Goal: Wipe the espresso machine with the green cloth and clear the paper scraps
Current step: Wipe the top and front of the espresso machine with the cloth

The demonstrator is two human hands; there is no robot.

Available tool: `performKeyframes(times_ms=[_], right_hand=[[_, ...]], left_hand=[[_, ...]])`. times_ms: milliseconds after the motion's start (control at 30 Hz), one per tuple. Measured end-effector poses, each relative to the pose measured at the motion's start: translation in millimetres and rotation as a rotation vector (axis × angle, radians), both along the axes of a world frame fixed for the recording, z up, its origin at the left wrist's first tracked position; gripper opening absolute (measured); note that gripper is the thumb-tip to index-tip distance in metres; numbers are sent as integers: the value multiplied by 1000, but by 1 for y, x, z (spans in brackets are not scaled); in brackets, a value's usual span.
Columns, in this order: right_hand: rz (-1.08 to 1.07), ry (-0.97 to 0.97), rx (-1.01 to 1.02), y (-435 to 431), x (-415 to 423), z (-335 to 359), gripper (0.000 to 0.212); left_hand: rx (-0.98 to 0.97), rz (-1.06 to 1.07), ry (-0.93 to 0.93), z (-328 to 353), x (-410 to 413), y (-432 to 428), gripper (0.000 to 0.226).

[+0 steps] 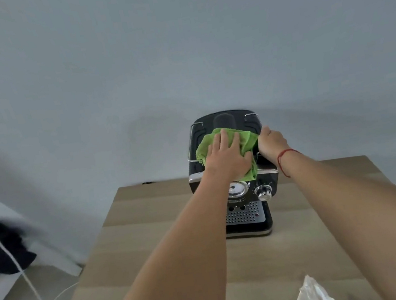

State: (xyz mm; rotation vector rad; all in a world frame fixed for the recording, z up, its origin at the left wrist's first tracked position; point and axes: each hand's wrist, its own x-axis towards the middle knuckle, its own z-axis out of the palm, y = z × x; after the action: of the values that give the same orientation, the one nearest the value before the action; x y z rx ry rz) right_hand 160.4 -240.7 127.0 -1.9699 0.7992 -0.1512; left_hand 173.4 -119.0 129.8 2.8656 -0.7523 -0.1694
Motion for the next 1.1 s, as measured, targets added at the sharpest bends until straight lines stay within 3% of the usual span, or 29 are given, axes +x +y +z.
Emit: performKeyframes(times_ms=[367,567,867,1100], right_hand=[[-17,-45,-5,-4,10,-16,56],[-30,-51,14,-9,15,-20,52],[-17,-53,-29,-5,9,-10,53],[-48,-107,49,-3,4,-10,52]], left_hand=[[-108,143,43,7,98,-42,60],[-54,302,100,14,132,-63,63],[-100,25,5,2,88,-41,57],[-132,-16,0,-3,28,-13,55]])
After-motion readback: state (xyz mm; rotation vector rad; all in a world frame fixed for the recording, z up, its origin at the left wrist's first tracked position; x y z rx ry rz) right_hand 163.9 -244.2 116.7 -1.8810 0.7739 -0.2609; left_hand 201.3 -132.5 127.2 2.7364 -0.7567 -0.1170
